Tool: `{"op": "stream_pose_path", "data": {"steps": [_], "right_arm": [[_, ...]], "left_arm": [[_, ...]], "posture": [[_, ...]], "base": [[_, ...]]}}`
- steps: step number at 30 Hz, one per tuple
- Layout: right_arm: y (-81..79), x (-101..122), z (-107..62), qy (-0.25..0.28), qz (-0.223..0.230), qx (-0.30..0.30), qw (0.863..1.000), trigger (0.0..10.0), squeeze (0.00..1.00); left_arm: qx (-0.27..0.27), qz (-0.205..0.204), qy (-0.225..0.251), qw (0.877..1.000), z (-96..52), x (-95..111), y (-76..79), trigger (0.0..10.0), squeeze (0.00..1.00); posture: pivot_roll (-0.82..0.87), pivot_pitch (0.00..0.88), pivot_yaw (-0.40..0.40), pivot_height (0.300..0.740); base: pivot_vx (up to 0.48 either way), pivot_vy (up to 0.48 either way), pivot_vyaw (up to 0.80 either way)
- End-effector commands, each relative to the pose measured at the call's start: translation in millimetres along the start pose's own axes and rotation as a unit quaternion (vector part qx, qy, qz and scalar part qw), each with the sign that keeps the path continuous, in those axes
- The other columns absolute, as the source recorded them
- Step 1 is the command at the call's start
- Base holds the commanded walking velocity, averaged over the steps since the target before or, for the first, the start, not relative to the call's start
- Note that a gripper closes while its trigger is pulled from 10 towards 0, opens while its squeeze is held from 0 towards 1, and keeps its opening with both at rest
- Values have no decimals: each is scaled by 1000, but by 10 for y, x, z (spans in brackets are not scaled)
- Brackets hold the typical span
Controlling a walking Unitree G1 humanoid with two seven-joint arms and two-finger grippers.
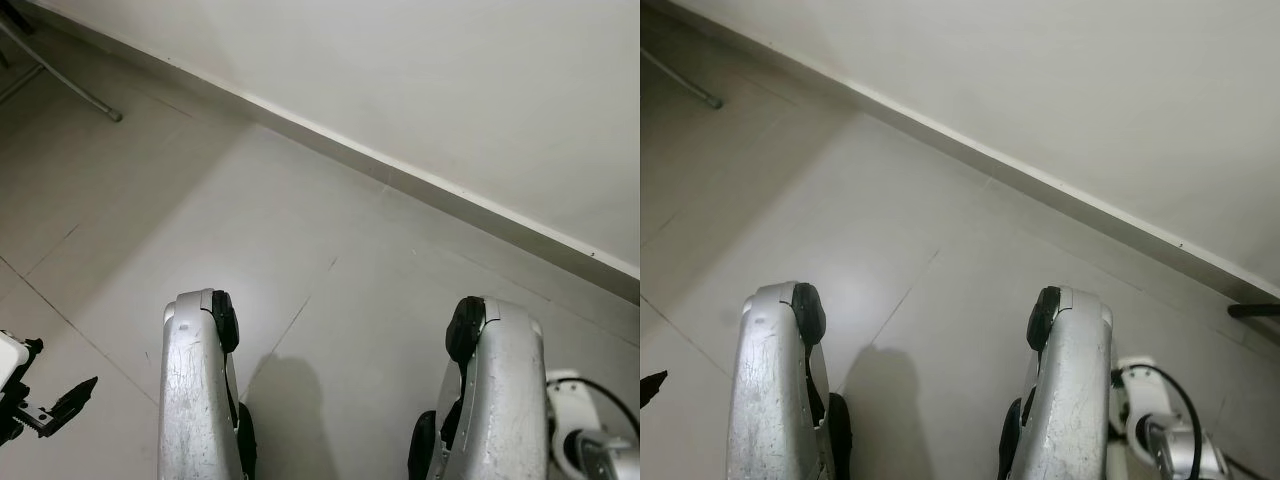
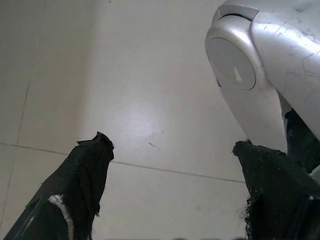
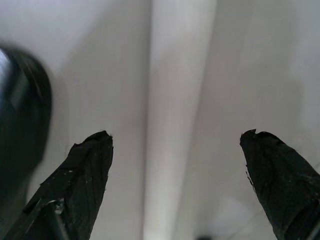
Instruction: Building children table
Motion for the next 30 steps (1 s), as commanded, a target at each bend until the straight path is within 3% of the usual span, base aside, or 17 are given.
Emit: {"op": "stream_pose_path", "data": {"steps": [1, 6, 10, 15, 18, 21, 30], "right_arm": [[-67, -280, 75, -45, -2, -6, 999, 10000, 0], [-61, -339, 167, -50, -13, -32, 998, 10000, 0], [34, -295, 178, -45, -17, -66, 997, 10000, 0], [-2, -293, 185, -49, -4, -59, 997, 10000, 0], [-169, -387, 242, -63, -4, -35, 997, 10000, 0], [-218, -442, 267, -70, -7, -33, 997, 10000, 0], [-242, -544, 308, -71, 15, -50, 996, 10000, 0]], "left_arm": [[-4, -7, -22, 1000, -33, -83, 19, 10000, 0], [-1, -2, -23, 1000, -53, -62, -17, 10000, 0], [2, 2, -27, 1000, -89, -52, -55, 10000, 0], [2, 3, -29, 1000, -104, -54, -60, 10000, 0], [-3, 1, -29, 1000, -88, -50, -27, 10000, 0], [-5, 3, -30, 1000, -97, -41, -25, 10000, 0], [-4, 6, -41, 999, -182, -45, -53, 10000, 0]], "posture": [[125, 382, 50, 300], [134, 383, 53, 300], [156, 388, 58, 300], [152, 393, 60, 300], [158, 406, 67, 300], [168, 412, 70, 300], [182, 454, 68, 300]], "base": [[0, 0, 0], [0, 0, 0], [0, 0, 0], [0, 0, 0], [0, 0, 0], [0, 0, 0], [0, 0, 0]]}}
Point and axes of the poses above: a point about 5 cm out from each wrist's last joint towards the gripper, its own z axis pointing out of the wrist towards the gripper, its own x axis along the axis of the wrist's last joint, y = z × x, the point moved 4 cm from there along z, pointing out of the wrist towards the gripper, and after that the axes turned 3 degrees about -z, right-handed, at the moved point
